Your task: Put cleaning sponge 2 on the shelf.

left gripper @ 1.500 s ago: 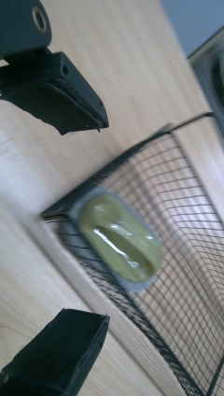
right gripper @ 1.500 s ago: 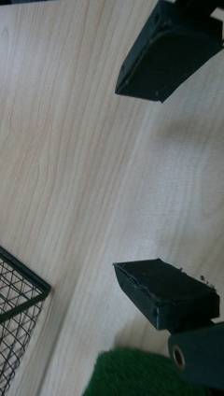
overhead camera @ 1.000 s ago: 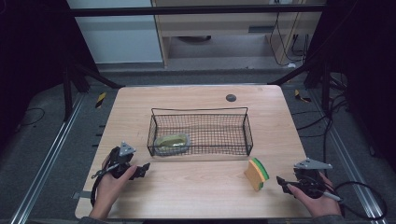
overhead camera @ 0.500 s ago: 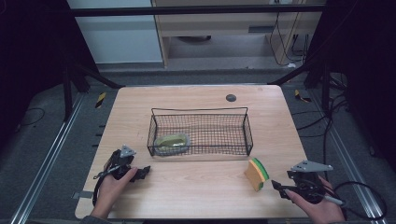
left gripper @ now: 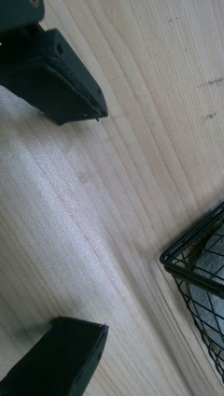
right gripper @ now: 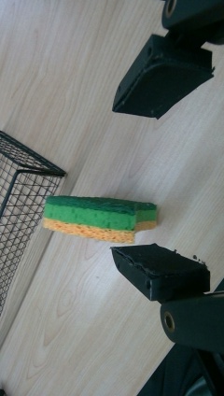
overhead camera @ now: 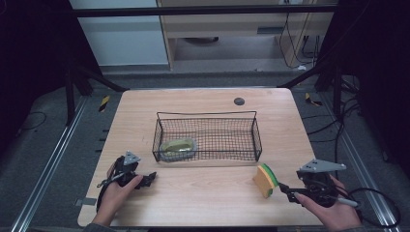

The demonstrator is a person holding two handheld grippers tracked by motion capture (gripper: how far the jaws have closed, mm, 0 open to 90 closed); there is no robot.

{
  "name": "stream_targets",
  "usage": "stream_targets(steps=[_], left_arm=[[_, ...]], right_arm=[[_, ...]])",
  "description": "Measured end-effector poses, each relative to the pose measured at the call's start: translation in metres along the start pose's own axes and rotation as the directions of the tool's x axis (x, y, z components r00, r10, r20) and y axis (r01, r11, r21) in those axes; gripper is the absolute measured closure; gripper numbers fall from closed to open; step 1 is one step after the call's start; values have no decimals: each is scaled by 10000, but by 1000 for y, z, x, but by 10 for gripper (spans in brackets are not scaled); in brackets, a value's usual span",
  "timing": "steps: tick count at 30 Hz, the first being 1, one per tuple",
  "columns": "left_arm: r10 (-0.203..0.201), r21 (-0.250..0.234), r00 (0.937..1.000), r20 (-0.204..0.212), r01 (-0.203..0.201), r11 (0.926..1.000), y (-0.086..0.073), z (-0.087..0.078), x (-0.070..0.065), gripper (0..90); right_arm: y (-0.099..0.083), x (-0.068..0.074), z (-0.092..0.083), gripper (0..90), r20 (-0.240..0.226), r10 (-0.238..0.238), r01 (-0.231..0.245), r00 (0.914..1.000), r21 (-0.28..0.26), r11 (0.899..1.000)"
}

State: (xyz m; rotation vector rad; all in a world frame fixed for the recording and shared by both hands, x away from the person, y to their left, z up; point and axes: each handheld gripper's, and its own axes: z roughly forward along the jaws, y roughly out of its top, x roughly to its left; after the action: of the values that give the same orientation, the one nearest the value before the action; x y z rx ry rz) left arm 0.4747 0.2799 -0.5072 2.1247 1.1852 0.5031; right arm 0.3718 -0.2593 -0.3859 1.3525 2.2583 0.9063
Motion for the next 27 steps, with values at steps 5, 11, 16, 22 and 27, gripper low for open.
stream_targets(steps=[5, 11, 16, 22, 27], left_arm=[[6, -8, 10000, 10, -6, 10000, 0, 0, 0, 0], [-22, -62, 10000, -5, 22, 10000, -2, -1, 0, 0], [-34, -63, 10000, -20, 34, 10000, -2, -1, 0, 0], [-1, -33, 10000, 14, 1, 10000, -1, -1, 0, 0], [40, -3, 10000, 52, -40, 10000, 0, 0, 1, 0]], right_arm=[[14, 4, 11, 256, -28, -256, 257, 9997, 172, 9995], [31, 10, 31, 247, -412, -303, 317, 9987, 338, 9989], [42, 18, 45, 223, -519, -467, 511, 9976, 872, 9949], [50, 17, 59, 208, -234, -464, 491, 9986, 1327, 9899], [49, 15, 67, 212, -254, -392, 430, 9989, 1706, 9844]])
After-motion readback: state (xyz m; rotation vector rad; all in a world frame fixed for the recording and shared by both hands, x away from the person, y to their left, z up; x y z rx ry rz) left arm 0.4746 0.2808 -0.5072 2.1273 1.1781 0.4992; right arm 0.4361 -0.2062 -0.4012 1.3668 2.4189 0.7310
